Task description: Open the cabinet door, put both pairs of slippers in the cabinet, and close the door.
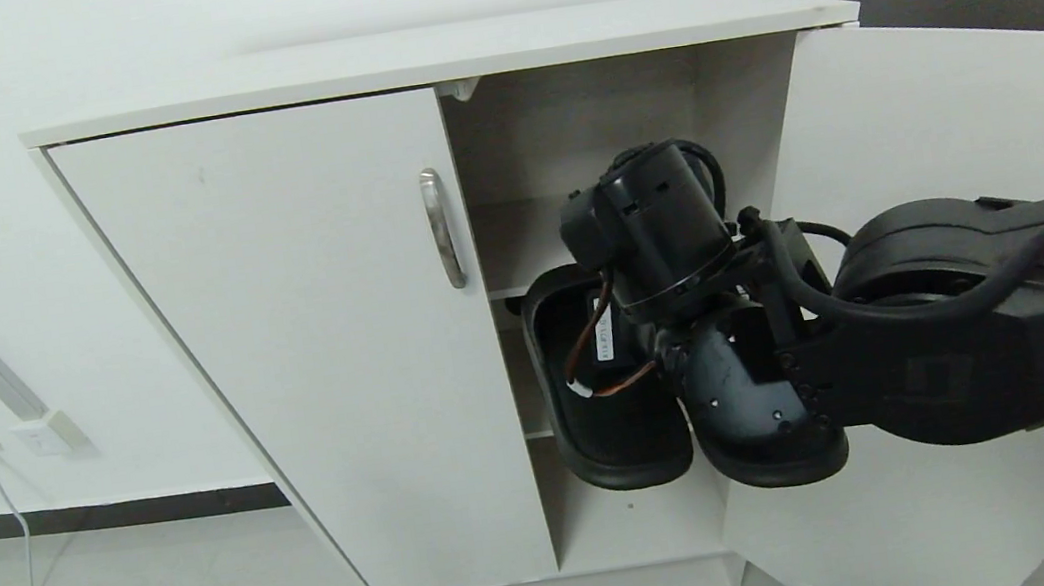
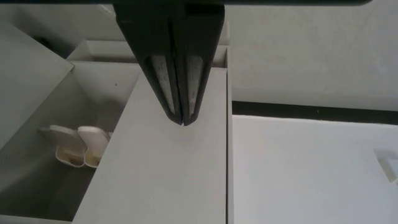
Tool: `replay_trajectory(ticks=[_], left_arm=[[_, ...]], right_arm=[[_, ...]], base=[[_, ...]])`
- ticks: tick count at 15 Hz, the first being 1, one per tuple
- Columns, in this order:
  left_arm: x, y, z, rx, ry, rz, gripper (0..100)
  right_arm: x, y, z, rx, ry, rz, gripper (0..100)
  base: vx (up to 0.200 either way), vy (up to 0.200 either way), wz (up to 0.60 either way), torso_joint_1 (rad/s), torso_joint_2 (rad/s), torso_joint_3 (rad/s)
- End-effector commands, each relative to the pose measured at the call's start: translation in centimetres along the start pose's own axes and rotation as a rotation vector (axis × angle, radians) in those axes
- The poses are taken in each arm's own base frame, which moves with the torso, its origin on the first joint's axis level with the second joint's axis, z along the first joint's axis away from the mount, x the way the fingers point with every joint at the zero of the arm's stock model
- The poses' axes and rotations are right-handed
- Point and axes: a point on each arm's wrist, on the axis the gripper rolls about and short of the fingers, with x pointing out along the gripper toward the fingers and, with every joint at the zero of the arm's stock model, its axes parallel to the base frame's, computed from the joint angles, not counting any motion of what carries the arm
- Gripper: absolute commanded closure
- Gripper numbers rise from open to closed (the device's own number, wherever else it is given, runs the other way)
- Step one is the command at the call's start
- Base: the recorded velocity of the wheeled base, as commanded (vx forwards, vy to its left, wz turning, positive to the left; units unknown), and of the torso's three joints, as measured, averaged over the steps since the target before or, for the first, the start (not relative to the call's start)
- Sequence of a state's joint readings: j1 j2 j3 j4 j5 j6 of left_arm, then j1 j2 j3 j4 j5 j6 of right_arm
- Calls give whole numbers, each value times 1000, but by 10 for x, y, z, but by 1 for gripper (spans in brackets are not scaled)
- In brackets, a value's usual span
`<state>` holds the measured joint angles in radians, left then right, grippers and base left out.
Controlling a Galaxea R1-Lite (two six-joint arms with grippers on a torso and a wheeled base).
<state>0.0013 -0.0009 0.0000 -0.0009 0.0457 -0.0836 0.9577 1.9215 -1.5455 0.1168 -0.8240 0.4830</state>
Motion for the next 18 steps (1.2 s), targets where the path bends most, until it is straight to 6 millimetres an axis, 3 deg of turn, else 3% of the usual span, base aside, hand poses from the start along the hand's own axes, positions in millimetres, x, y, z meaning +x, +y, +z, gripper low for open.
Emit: replay_trajectory(ticks=[1, 9, 18], left_arm=[[0, 0, 0, -1, 2, 1, 100], [0, 0, 0, 2, 2, 1, 100], [0, 0, 0, -1, 0, -1, 100]], right_arm=[[3, 1, -3, -7, 6, -5, 100], [17, -6, -5, -14, 15, -44, 100], [63, -9, -8, -54, -17, -55, 100]], base=[[200, 0, 0, -2, 2, 2], [200, 0, 0, 2, 2, -1], [0, 0, 0, 0, 0, 0]])
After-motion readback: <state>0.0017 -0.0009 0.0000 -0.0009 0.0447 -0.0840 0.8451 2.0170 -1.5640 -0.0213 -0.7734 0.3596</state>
